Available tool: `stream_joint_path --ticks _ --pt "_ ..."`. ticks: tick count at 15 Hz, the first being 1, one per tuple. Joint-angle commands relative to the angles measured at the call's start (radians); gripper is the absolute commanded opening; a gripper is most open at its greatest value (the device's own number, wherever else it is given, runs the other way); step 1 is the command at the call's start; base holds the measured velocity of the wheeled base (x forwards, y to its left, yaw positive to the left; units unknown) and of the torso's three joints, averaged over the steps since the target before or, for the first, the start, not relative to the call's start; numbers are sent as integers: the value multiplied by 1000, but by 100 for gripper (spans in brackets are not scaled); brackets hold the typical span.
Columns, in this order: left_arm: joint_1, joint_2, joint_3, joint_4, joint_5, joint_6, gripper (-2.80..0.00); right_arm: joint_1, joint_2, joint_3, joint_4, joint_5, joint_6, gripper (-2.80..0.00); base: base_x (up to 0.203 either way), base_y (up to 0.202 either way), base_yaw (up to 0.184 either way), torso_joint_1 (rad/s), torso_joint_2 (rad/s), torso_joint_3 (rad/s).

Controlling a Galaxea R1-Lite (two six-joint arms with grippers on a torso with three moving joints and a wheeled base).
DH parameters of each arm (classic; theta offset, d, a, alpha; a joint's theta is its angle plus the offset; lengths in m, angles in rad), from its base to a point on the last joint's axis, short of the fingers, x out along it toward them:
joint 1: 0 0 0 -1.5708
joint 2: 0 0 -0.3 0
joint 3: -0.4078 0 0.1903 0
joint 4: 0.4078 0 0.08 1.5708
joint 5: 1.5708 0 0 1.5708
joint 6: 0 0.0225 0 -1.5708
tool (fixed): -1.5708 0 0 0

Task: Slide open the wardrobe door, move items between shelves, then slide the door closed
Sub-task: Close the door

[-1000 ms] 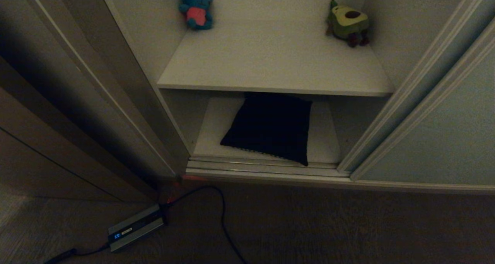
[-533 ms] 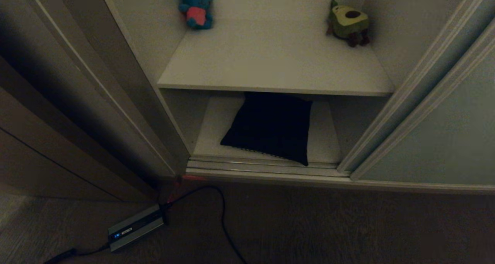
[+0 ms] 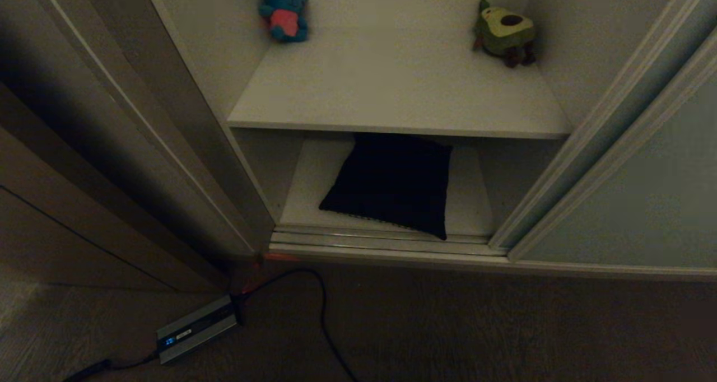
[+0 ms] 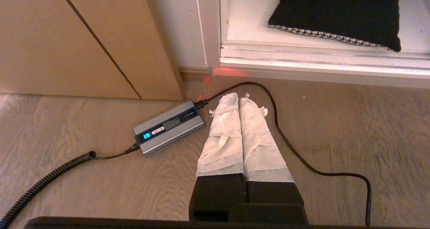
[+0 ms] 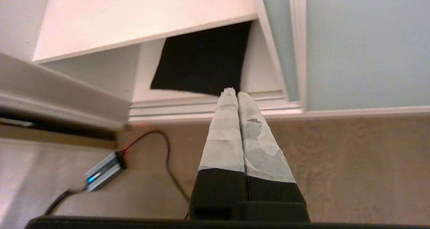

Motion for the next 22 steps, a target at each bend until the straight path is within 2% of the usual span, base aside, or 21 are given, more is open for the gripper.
stream_joint_path --ticks 1,9,22 --pt "0 0 0 0 0 0 -280 -11 73 4 -3 21 0 -280 0 0 0 0 0 0" --pt "-1 0 0 0 0 0 -280 75 239 -77 0 26 5 -280 0 0 0 0 0 0" --pt "-1 1 0 0 0 0 -280 80 437 -208 -32 -13 5 -280 0 0 0 0 0 0"
